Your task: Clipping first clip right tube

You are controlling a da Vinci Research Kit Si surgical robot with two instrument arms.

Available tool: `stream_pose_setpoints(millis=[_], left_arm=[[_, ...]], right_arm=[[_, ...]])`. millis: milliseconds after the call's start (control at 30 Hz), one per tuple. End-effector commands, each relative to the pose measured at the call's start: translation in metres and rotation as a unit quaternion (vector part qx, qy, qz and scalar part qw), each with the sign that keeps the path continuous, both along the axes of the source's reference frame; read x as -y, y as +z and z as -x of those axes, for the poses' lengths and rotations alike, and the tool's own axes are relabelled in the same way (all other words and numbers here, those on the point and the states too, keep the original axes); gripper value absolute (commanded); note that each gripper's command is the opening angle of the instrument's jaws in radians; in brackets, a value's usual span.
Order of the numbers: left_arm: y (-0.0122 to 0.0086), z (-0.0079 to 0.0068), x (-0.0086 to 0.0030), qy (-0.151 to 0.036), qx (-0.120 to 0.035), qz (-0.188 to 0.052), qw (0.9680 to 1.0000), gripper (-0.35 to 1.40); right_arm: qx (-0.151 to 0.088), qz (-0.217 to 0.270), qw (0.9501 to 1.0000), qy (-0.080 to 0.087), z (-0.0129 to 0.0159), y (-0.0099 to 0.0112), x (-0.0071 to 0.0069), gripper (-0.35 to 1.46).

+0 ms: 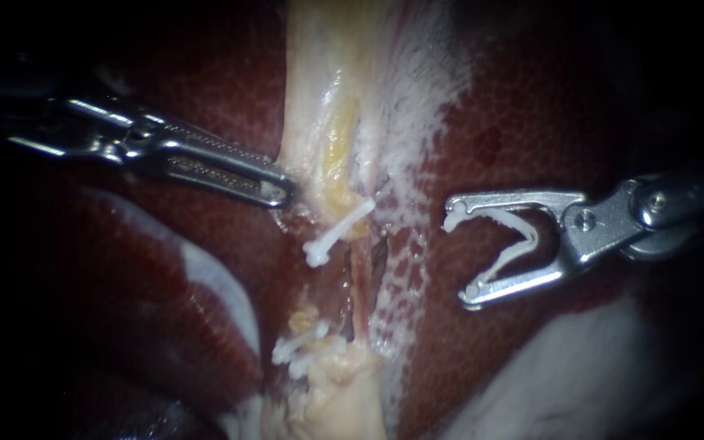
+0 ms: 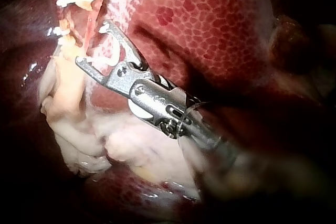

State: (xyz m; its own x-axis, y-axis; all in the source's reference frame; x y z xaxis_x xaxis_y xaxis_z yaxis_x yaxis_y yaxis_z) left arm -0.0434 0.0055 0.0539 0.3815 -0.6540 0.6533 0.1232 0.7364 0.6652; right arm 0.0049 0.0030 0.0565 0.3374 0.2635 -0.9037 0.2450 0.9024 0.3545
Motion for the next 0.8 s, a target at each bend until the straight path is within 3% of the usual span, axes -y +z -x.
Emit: stream_pose_setpoints(millis=[33, 333, 633, 800], left_arm=[[0.0, 0.0, 0.0, 0.0, 0.0, 0.0, 1.0, -0.35], [-0.0003, -0.0001, -0.0001, 0.0, 0.001, -0.001, 1.0, -0.35], [-0.0031, -0.0008, -0.001, -0.002, 0.008, -0.007, 0.9999, -0.35], [-0.0055, -0.0018, -0.0022, -0.012, 0.012, -0.01, 0.9998, -0.35]], right_arm=[[0.0, 0.0, 1.0, 0.0, 0.0, 0.0, 0.0, 0.6], [0.0, 0.001, 1.0, -0.001, 0.0, 0.0001, 0.0003, 0.6], [0.005, -0.012, 0.9999, 0.004, -0.0006, 0.0009, 0.0011, 0.6], [0.008, -0.024, 0.9997, 0.006, -0.0011, 0.0013, 0.0016, 0.6]])
